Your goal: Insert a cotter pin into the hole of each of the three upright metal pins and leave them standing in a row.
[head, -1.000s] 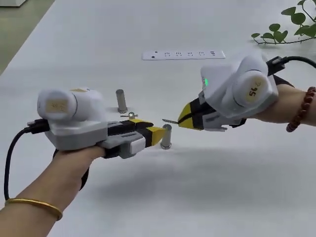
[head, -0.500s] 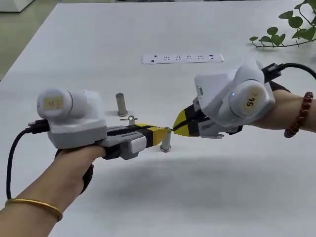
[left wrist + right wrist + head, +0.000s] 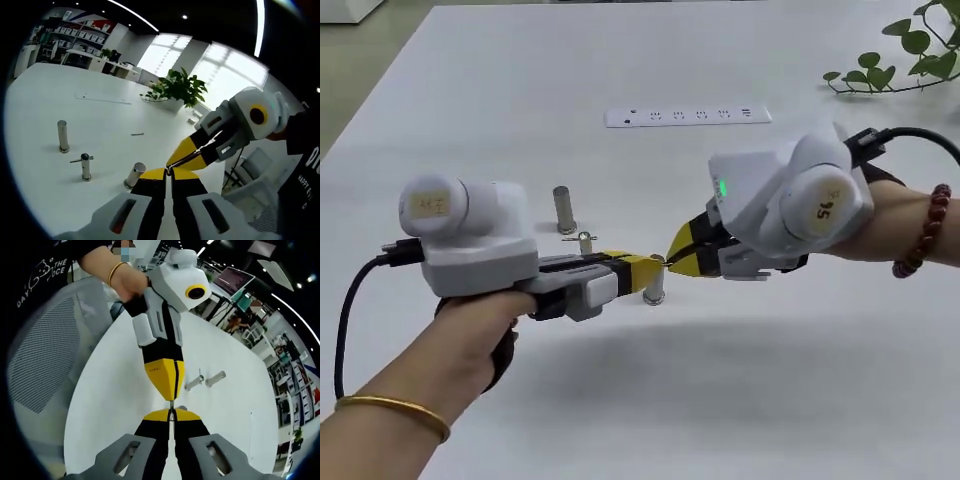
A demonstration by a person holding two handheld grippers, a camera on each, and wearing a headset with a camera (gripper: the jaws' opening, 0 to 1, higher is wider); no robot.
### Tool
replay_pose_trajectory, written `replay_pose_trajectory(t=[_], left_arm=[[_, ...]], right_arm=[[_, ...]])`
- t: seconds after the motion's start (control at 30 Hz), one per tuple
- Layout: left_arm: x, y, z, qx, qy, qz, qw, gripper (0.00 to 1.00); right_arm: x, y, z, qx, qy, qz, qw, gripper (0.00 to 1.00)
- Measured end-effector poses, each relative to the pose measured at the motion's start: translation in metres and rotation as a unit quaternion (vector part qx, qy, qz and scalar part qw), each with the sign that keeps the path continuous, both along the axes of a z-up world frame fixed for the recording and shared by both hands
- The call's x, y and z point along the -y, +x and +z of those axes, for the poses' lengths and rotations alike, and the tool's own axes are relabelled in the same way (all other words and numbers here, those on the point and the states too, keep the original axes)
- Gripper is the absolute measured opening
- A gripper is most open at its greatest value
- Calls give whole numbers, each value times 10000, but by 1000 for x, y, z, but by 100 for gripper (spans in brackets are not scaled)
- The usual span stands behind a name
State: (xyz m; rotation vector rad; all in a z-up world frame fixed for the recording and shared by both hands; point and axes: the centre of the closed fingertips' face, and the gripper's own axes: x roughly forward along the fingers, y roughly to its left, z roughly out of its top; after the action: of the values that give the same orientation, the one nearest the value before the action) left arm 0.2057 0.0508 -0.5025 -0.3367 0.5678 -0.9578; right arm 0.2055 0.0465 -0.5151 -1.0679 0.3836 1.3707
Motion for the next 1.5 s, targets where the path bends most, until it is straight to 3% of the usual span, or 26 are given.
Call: replay_pose_trajectory(t=[0.13,0.23,0.27,0.53,0.63,0.7,0.83,0.87,0.9,0.93,0.97,1.0,1.07,1.1,1.17,1.27,1.37,1.5], left_arm=[[0,-1,1,225,110,-70,9997,0],[1,-1,3,300,122,-85,9994,0],[1,0,4,378,117,-110,9992,0],[2,-4,6,598,227,-262,9976,0],[1,-6,7,691,241,-314,9968,0],[-1,-7,7,731,269,-330,9964,0],[-4,-13,7,884,300,-434,9947,0],[-4,-14,7,905,290,-463,9944,0],[-4,-16,9,964,254,-510,9937,0],[-5,-17,9,983,247,-521,9935,0],[-5,-18,8,995,247,-543,9932,0],[-5,-19,8,1007,242,-563,9930,0],[-5,-21,7,1029,263,-631,9923,0],[-6,-22,7,1058,264,-671,9918,0],[-6,-24,9,1070,200,-714,9915,0],[-5,-27,11,1087,81,-793,9909,0],[-4,-31,16,1097,-88,-863,9902,0],[-3,-34,18,1100,-166,-934,9894,0]], right_arm=[[0,-1,0,-47,38,-40,10000,0],[-1,-2,0,-295,189,-253,9991,0],[-1,-4,0,-507,287,-356,9977,0],[0,-3,1,-1023,725,-802,9889,0],[0,-7,4,-1381,977,-1002,9805,2],[1,-10,4,-1769,1156,-1277,9690,3],[1,-13,5,-2108,1446,-1479,9554,5],[1,-14,5,-2332,1585,-1613,9458,5],[2,-14,4,-2367,1614,-1635,9440,5],[2,-16,4,-2519,1706,-1690,9375,6],[3,-17,3,-2610,1739,-1693,9343,6],[2,-19,4,-2799,1854,-1740,9258,6],[2,-22,4,-3006,1953,-1786,9163,7],[3,-24,3,-3164,2005,-1807,9094,6],[5,-25,2,-3270,2046,-1812,9047,7],[5,-30,4,-3532,2173,-1793,8921,7],[6,-32,4,-3589,2190,-1742,8904,7],[4,-38,8,-3761,2322,-1693,8809,7]])
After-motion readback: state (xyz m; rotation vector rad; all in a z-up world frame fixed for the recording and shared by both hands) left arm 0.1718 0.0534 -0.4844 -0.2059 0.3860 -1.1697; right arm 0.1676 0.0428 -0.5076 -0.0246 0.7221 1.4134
